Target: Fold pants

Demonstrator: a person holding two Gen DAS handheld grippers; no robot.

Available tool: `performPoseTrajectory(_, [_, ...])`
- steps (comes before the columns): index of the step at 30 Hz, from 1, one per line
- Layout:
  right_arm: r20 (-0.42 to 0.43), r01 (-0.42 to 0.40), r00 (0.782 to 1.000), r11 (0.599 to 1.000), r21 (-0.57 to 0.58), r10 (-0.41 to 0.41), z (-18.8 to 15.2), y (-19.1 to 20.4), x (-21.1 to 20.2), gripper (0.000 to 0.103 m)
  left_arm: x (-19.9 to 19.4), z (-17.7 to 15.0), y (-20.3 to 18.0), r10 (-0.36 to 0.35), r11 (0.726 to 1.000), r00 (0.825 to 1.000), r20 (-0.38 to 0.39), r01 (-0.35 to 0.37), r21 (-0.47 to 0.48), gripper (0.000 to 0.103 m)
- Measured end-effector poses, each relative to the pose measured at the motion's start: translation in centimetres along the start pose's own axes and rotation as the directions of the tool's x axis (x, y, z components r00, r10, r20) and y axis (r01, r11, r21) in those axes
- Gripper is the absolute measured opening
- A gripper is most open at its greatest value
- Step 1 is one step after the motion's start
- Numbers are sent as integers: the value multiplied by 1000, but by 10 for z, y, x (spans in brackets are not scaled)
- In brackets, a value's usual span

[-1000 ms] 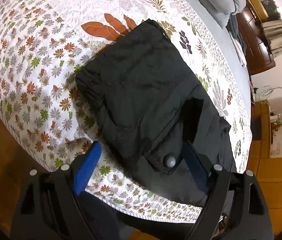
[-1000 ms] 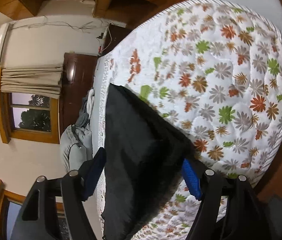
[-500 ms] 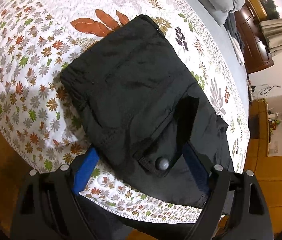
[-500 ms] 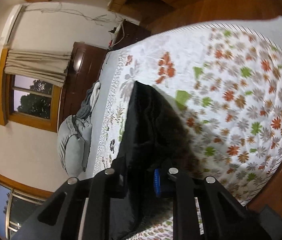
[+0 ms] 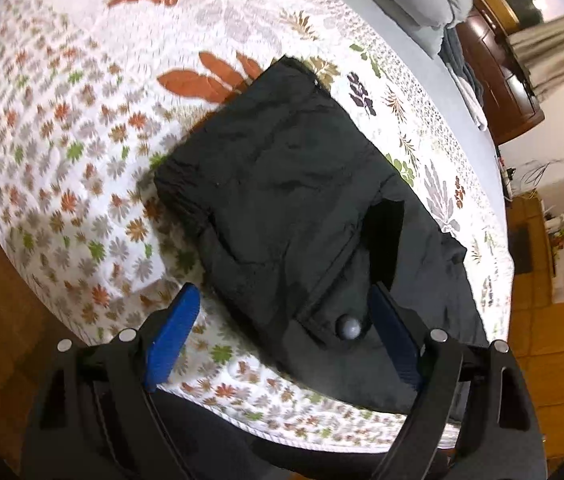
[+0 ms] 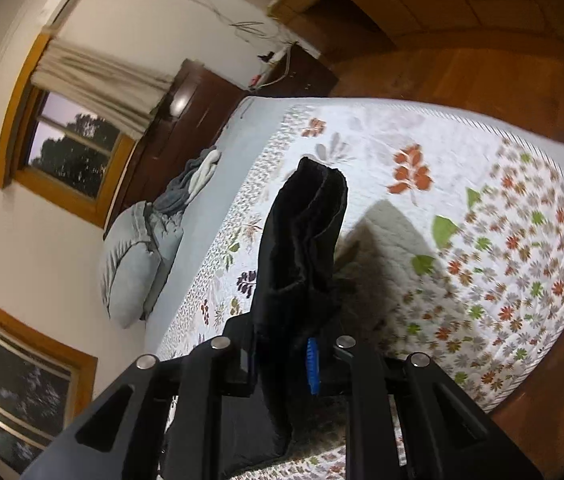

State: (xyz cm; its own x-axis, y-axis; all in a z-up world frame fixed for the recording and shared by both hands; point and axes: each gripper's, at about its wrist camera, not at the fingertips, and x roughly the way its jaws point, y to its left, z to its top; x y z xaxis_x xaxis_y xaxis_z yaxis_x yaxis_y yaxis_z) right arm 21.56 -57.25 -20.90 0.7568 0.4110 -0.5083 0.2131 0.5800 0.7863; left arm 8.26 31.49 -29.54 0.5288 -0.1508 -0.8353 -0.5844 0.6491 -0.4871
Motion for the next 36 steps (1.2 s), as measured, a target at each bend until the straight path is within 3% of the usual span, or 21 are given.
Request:
performPoseTrajectory(6, [-2, 0, 1000, 998, -68, 0, -4, 38, -5, 18, 2, 0, -5, -10, 999, 1000, 27, 8, 46, 86])
performPoseTrajectory(19, [-11, 39, 999, 971, -236, -43, -22, 114, -7, 18, 13, -4, -2, -41, 999, 998, 44, 40, 38, 87])
performPoseTrajectory(29, [-8, 62, 998, 928, -367, -70, -48, 176, -4, 18, 2, -12, -1, -37, 995, 988, 150, 24, 92, 88])
performPoseTrajectory(36, [-14, 61, 997, 912, -406, -73, -64, 202, 2, 17, -3, -15, 2, -65, 994, 983, 174, 48, 99, 88])
